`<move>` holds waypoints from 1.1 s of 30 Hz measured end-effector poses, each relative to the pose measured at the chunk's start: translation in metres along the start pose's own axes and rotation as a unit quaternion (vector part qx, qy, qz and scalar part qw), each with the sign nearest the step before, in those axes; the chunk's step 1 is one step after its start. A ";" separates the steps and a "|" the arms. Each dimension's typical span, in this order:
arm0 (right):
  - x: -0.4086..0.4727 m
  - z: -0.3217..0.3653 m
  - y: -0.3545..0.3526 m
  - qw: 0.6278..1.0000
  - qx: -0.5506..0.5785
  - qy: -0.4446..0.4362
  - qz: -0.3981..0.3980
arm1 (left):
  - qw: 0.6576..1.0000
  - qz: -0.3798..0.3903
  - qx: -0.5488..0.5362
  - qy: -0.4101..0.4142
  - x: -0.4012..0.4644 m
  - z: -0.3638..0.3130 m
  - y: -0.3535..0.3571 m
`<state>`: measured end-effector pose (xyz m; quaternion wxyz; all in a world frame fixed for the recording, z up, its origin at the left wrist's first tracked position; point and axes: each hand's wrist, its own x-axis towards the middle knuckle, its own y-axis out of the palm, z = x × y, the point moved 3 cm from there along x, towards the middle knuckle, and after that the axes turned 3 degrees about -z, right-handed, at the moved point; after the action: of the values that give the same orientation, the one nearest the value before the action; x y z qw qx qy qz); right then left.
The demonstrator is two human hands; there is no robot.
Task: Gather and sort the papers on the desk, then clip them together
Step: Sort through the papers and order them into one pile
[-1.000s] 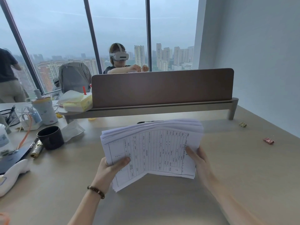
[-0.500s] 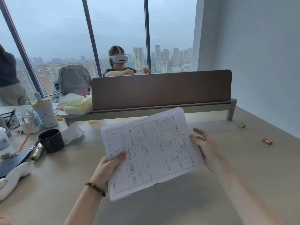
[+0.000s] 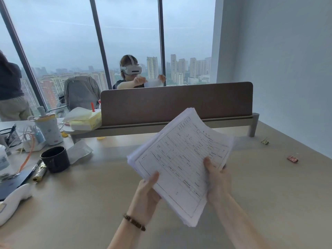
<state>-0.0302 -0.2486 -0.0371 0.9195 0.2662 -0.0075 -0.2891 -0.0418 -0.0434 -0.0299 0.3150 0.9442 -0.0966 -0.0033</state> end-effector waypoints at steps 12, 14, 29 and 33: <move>-0.025 0.057 0.010 0.949 -0.161 -0.191 0.193 | 0.967 0.097 0.236 0.024 0.037 -0.070 0.009; -0.029 0.058 0.009 0.943 -0.175 -0.211 0.188 | 0.965 0.069 0.236 0.085 0.033 -0.068 0.014; -0.027 0.071 0.008 0.929 -0.146 -0.238 0.242 | 0.946 0.001 0.271 0.179 0.012 -0.047 0.004; -0.026 0.083 0.014 0.923 -0.119 -0.249 0.270 | 0.943 0.024 0.264 0.200 0.017 -0.061 0.013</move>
<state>-0.0582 -0.2651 0.0444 0.9561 0.0621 -0.2731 -0.0859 -0.0234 -0.0206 0.0282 0.0677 0.9721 -0.0520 0.2186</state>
